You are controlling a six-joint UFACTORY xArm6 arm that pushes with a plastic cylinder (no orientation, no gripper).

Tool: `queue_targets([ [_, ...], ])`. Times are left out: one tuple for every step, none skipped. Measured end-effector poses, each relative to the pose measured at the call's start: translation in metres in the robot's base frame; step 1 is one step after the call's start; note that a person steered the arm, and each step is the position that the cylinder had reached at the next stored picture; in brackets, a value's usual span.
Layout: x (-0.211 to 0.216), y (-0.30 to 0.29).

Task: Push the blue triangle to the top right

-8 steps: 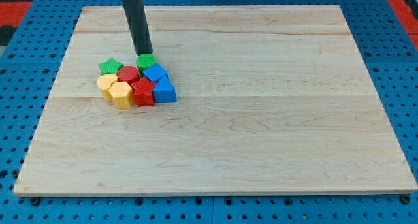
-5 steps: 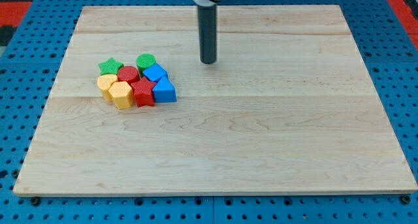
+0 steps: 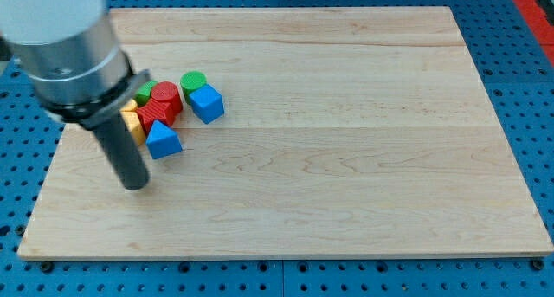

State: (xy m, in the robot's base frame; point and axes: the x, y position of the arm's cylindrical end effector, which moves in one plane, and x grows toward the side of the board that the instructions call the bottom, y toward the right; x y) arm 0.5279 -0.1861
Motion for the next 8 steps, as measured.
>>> queue_targets([
  [-0.025, -0.003],
  [-0.05, 0.008],
  [-0.056, 0.039],
  [-0.064, 0.067],
  [-0.073, 0.092],
  [-0.099, 0.138],
  [-0.1, 0.169],
  [-0.1, 0.166],
])
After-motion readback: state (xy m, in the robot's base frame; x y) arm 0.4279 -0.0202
